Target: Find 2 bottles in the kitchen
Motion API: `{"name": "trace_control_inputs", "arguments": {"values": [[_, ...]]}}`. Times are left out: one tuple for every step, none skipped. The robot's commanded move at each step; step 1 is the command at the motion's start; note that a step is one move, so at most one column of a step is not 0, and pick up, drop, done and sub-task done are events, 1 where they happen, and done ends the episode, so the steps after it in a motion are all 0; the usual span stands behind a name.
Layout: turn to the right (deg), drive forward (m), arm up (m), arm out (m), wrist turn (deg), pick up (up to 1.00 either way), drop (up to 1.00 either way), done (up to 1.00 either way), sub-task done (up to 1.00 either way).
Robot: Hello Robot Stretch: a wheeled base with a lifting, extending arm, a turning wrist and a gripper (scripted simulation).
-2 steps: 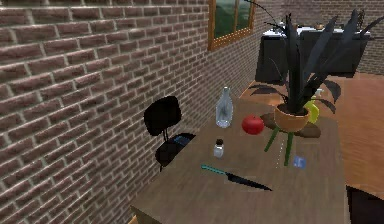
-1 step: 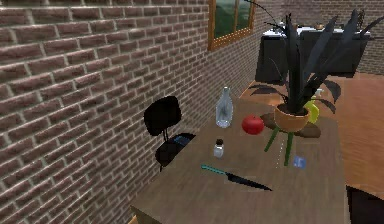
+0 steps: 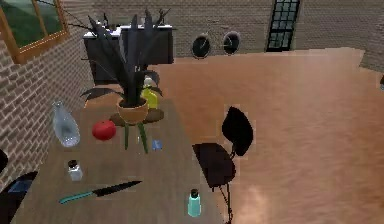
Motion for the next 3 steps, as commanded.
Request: {"name": "trace_control_inputs", "arguments": {"values": [[45.0,0.0,0.0,0.0,0.0,0.0,0.0,0.0,0.0],[45.0,0.0,0.0,0.0,0.0,0.0,0.0,0.0,0.0],[0.0,0.45,0.0,0.0,0.0,0.0,0.0,0.0,0.0]]}}
